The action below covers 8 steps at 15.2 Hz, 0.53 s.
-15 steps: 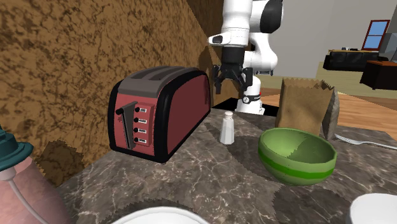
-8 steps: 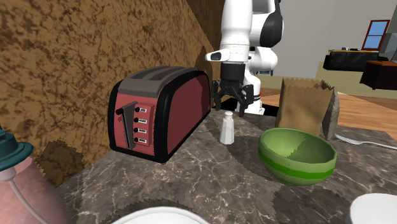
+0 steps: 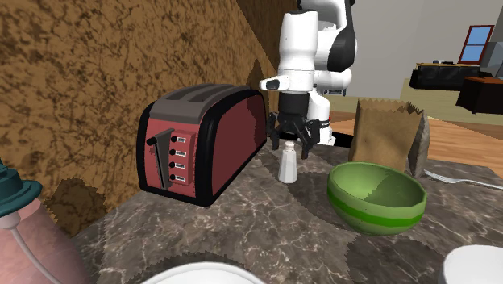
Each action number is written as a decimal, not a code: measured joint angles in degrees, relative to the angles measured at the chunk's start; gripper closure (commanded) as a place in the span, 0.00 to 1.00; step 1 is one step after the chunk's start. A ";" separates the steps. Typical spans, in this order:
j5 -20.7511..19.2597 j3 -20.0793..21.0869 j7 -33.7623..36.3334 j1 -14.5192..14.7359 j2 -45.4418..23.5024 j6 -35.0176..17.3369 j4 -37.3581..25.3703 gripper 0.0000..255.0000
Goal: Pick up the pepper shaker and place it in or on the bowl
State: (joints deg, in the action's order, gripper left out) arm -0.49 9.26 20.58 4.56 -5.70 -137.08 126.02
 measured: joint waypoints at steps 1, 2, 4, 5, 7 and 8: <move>-0.01 0.00 0.00 0.00 -0.03 -0.03 0.00 0.00; -0.01 0.00 0.01 0.00 -0.04 -0.05 0.00 0.00; -0.01 0.00 0.01 0.00 -0.05 -0.06 0.00 1.00; -0.01 0.00 0.01 0.00 -0.05 -0.06 0.00 1.00; -0.01 0.00 0.01 0.00 -0.04 -0.06 -0.02 1.00; -0.01 0.00 0.01 0.00 -0.04 -0.06 -0.02 1.00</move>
State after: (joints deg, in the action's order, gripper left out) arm -0.50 9.26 20.59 4.57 -5.75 -137.14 125.99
